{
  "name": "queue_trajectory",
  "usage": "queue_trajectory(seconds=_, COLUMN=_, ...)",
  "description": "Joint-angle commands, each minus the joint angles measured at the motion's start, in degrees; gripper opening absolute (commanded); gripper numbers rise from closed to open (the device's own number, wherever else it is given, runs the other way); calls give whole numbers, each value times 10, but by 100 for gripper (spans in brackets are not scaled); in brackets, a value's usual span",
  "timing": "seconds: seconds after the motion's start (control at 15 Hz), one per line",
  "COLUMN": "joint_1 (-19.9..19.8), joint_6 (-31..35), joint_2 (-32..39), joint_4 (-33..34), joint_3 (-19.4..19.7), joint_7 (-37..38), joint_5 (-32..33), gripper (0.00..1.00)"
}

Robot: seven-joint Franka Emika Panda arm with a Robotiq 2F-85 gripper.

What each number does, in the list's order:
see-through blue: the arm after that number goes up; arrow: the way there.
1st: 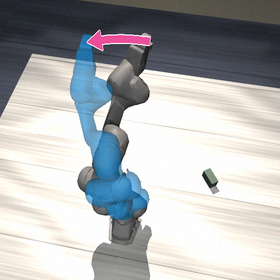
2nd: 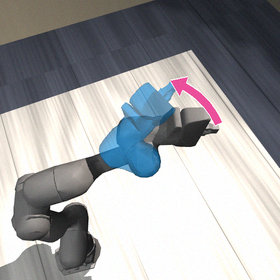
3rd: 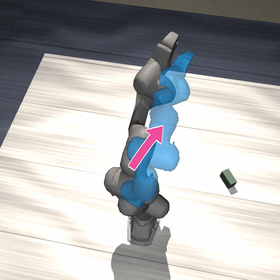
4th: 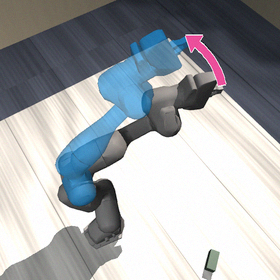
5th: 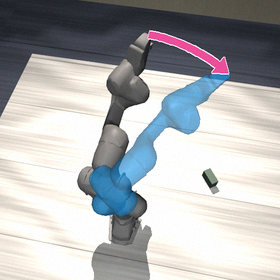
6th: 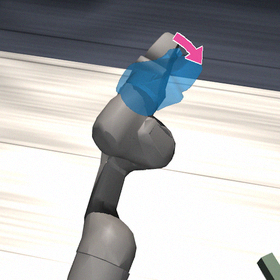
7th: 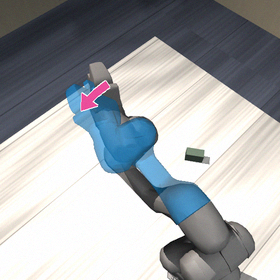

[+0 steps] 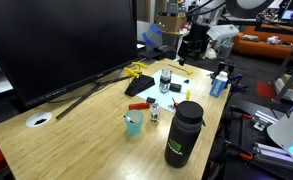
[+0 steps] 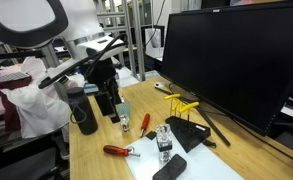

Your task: Take the glass bottle on the board and put it on the desk

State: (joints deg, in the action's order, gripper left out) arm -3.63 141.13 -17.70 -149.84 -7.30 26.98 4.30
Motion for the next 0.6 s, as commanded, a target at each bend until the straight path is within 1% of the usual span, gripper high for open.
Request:
queue_trajectory(seconds=0.0, joint_1=-8, joint_6=7, joint_2=24, joint_4=14, joint_3=-2, joint_7=18, joint_5=13, gripper=100)
queue_trajectory(seconds=0.2, joint_1=-15, joint_6=18, joint_2=45, joint_4=23, joint_3=-1, joint_7=37, joint_5=24, gripper=100)
queue_trajectory(seconds=0.33, joint_1=-29, joint_6=39, joint_2=71, joint_4=34, joint_3=-2, joint_7=67, joint_5=57, gripper=100)
queue_trajectory(seconds=0.53, joint_1=-31, joint_6=52, joint_2=114, joint_4=57, joint_3=9, joint_7=91, joint_5=92, gripper=100)
